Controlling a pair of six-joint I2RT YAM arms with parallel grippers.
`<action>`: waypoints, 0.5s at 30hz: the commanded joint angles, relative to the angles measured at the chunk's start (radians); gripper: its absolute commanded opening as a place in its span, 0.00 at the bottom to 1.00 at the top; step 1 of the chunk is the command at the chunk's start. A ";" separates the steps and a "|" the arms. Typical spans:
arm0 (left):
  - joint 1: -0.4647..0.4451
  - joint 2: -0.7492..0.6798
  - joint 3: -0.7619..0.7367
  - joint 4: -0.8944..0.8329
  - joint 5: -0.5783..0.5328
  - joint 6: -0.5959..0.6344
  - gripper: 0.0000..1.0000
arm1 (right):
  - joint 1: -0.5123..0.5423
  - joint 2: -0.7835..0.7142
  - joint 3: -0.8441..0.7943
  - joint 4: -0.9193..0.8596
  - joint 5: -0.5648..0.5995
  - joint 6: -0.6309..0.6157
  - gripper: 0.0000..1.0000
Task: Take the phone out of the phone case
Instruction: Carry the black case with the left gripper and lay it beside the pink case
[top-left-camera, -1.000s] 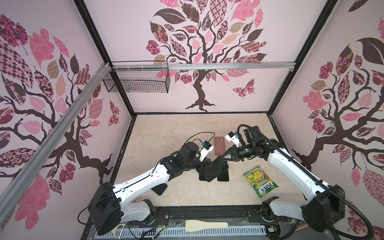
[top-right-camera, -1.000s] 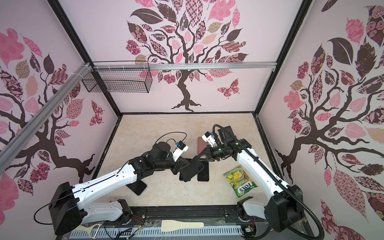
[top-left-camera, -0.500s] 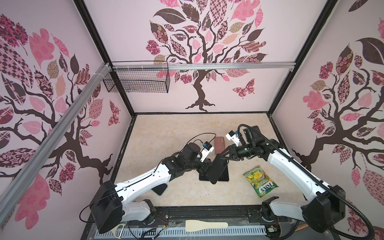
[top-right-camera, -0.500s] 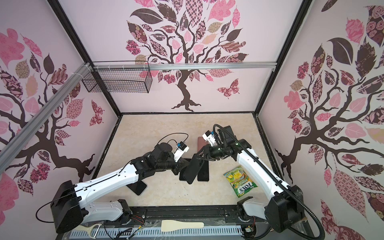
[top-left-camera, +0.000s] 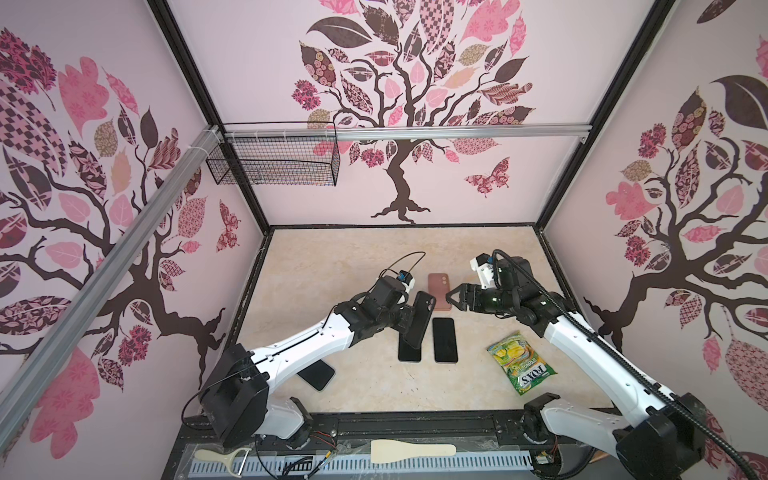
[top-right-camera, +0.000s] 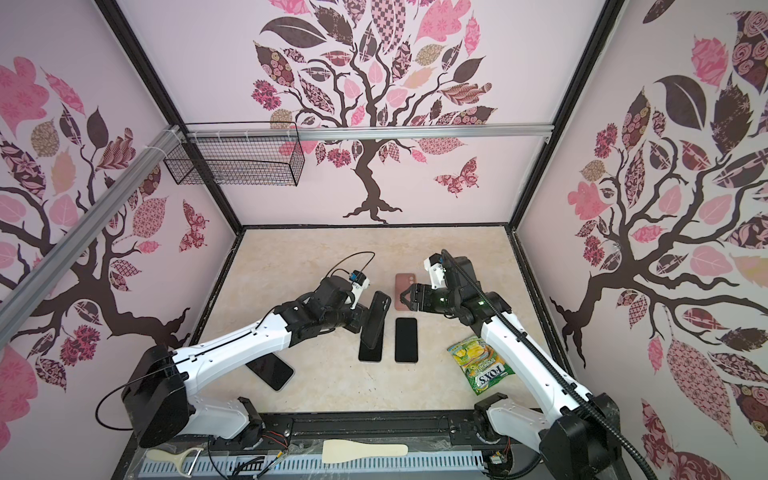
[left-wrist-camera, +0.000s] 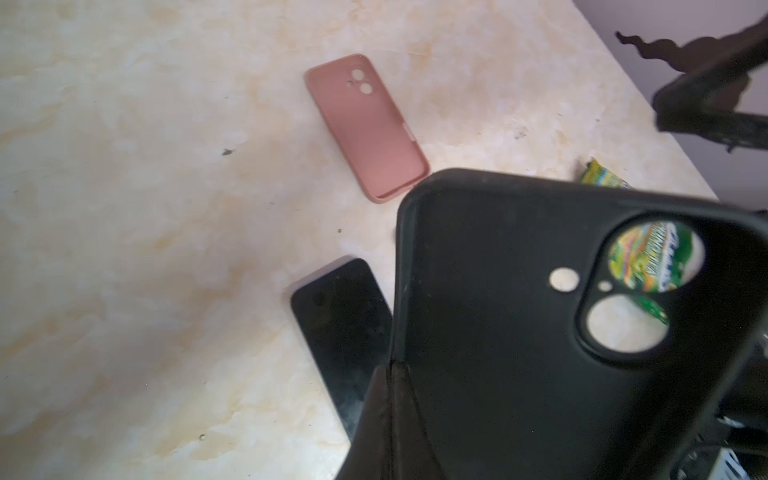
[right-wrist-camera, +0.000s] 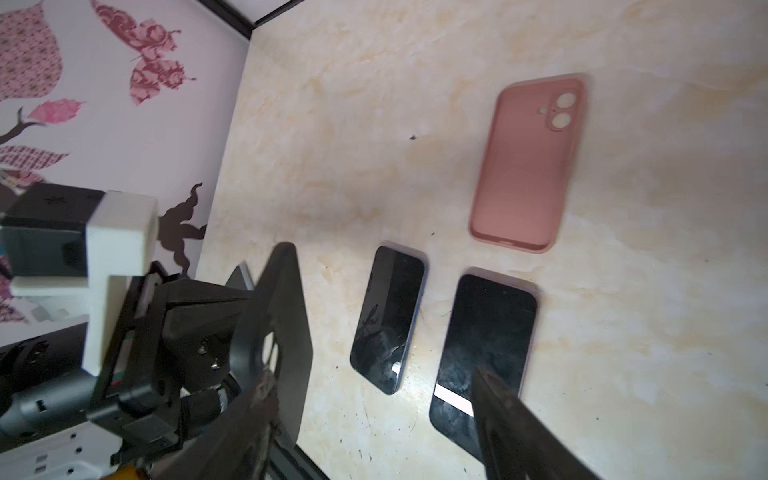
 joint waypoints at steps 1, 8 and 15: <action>0.037 0.054 0.094 -0.077 -0.042 -0.051 0.00 | 0.002 -0.014 -0.015 0.042 0.158 0.042 0.82; 0.058 0.249 0.304 -0.249 -0.130 -0.072 0.00 | 0.002 -0.107 -0.101 0.187 0.349 0.059 1.00; 0.065 0.446 0.548 -0.405 -0.192 -0.100 0.00 | 0.002 -0.257 -0.223 0.335 0.275 -0.064 1.00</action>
